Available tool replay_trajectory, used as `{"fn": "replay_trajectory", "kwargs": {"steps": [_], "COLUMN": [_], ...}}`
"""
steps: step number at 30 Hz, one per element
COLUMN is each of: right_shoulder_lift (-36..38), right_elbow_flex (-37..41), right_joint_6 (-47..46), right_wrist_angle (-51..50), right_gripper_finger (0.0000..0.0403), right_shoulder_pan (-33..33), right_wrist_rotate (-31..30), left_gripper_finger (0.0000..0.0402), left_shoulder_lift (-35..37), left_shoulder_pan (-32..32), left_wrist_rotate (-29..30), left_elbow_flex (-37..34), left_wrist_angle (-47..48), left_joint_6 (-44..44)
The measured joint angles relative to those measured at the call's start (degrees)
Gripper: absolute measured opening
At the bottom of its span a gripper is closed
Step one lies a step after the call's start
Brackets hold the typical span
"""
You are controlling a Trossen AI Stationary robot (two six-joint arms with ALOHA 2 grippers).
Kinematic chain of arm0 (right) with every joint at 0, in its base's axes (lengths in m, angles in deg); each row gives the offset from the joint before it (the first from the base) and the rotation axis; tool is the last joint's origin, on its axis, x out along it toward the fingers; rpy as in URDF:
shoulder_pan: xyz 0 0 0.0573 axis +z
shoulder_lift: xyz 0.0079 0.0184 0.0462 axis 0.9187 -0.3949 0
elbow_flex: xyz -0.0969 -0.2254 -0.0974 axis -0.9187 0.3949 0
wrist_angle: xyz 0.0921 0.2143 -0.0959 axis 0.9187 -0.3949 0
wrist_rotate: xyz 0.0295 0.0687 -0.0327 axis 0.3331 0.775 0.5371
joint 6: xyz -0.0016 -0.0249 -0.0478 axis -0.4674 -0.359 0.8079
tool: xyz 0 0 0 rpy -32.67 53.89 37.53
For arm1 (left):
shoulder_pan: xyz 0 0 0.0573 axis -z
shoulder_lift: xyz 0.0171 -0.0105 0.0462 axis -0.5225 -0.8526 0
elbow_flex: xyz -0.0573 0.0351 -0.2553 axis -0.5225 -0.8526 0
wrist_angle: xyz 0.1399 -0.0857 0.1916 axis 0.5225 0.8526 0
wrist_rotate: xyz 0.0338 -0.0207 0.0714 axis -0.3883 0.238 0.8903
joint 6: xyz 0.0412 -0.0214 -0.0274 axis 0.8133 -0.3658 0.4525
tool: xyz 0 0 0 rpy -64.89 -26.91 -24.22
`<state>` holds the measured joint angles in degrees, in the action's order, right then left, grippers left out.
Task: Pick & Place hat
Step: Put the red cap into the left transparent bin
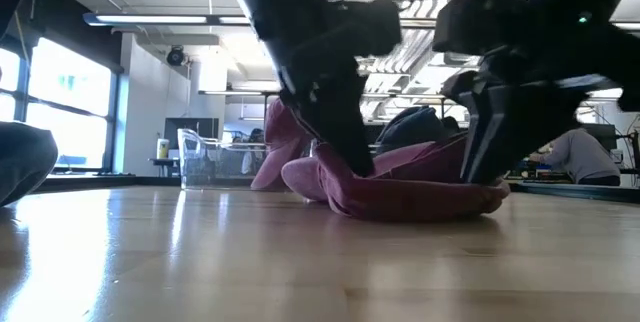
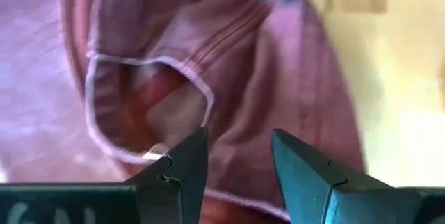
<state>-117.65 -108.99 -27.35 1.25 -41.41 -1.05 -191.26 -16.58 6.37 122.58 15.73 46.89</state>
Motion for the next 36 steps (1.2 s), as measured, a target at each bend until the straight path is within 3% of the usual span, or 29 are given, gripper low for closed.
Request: {"fn": "replay_trajectory", "kwargs": {"steps": [7,11,13,17,25,31,36], "right_shoulder_lift": [0.07,-0.14,-0.54,-2.72,-3.82,-3.12,-3.06], "right_elbow_flex": [0.05,0.05,0.03,0.01,0.03,0.0,0.0], "right_joint_6": [14.56,22.7,23.22,26.34,25.27,21.37,19.88], "right_wrist_angle": [-1.41,-3.12,-2.87,-2.33,4.95,17.32,21.82], "right_gripper_finger": [0.0161,0.0185,0.0181,0.0151,0.0017,0.0042,0.0019], "right_shoulder_pan": [3.31,4.2,4.32,3.2,0.86,-0.72,-2.08], "right_wrist_rotate": [3.46,-0.11,-3.34,-3.33,-4.09,-2.93,1.26], "left_gripper_finger": [0.0151,0.0151,0.0151,0.0151,0.0151,0.0151,0.016], "left_shoulder_lift": [4.93,6.06,6.69,6.82,6.23,6.23,6.23], "left_shoulder_pan": [4.71,7.19,8.64,10.87,11.75,9.82,7.49], "left_wrist_rotate": [7.97,11.5,13.69,15.0,16.69,14.84,7.29], "left_elbow_flex": [-0.17,-0.02,-0.39,-1.17,-2.62,-2.52,-2.51], "left_wrist_angle": [7.54,8.78,9.26,7.48,-3.88,-7.6,-8.51], "left_joint_6": [2.44,2.84,3.39,5.43,13.73,15.59,17.74]}}
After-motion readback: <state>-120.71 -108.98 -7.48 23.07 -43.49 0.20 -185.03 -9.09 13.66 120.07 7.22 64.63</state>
